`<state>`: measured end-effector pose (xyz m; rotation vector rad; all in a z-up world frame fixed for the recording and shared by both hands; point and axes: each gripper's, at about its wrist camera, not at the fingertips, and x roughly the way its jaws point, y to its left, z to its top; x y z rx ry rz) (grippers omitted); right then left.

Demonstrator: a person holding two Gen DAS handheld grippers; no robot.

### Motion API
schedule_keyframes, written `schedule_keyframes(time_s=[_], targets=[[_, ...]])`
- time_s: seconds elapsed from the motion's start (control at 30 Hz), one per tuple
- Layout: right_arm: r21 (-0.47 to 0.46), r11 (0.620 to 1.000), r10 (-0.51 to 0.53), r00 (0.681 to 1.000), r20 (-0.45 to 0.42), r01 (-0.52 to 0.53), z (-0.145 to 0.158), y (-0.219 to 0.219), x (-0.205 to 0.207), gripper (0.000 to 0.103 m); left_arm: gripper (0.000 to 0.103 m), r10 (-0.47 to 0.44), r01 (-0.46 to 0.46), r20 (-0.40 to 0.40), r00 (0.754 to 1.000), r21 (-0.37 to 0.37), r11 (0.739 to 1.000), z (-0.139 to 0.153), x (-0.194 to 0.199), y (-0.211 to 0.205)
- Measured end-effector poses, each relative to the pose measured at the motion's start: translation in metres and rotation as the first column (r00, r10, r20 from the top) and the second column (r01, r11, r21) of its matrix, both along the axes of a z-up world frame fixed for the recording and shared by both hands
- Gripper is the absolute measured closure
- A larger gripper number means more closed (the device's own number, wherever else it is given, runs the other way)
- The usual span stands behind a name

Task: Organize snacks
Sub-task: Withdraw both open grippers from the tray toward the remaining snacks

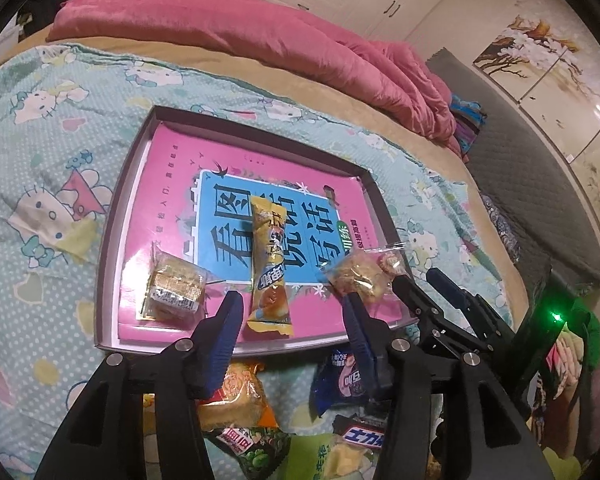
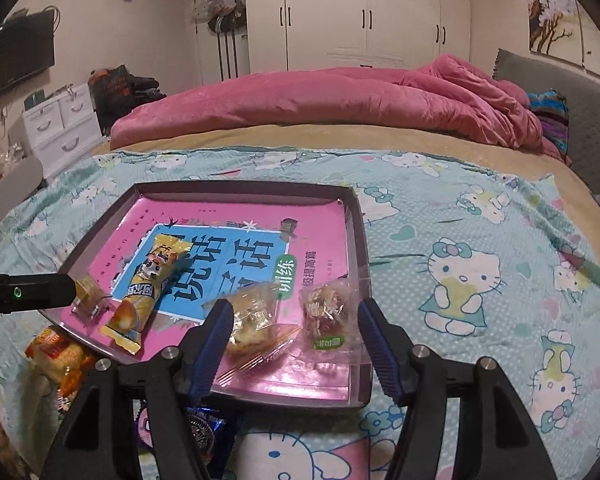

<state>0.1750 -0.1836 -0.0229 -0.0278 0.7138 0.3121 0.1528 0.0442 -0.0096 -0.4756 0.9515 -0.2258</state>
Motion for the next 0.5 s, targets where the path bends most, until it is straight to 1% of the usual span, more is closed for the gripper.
schedule_keyframes(time_s=[0.13, 0.2, 0.23, 0.5], targets=[[0.015, 1.000, 0.014, 1.000, -0.005, -0.014, 0.002, -0.001, -0.005, 0.039, 0.048, 0.003, -0.003, 0.004, 1.000, 0.012, 1.000, 0.004, -0.003, 0.003], [0.025, 0.999, 0.022, 1.000, -0.008, -0.022, 0.002, -0.002, -0.006, 0.038, 0.037, 0.001, -0.001, 0.010, 1.000, 0.024, 1.000, 0.006, -0.005, 0.003], [0.025, 0.999, 0.026, 1.000, -0.008, -0.026, 0.002, -0.002, -0.008, 0.038, 0.036, 0.001, -0.001, 0.011, 1.000, 0.030, 1.000, 0.006, -0.005, 0.004], [0.035, 0.999, 0.041, 0.999, -0.010, -0.041, 0.002, -0.002, -0.015, 0.038, 0.035, 0.002, -0.002, 0.009, 1.000, 0.035, 0.999, 0.010, -0.009, 0.008]])
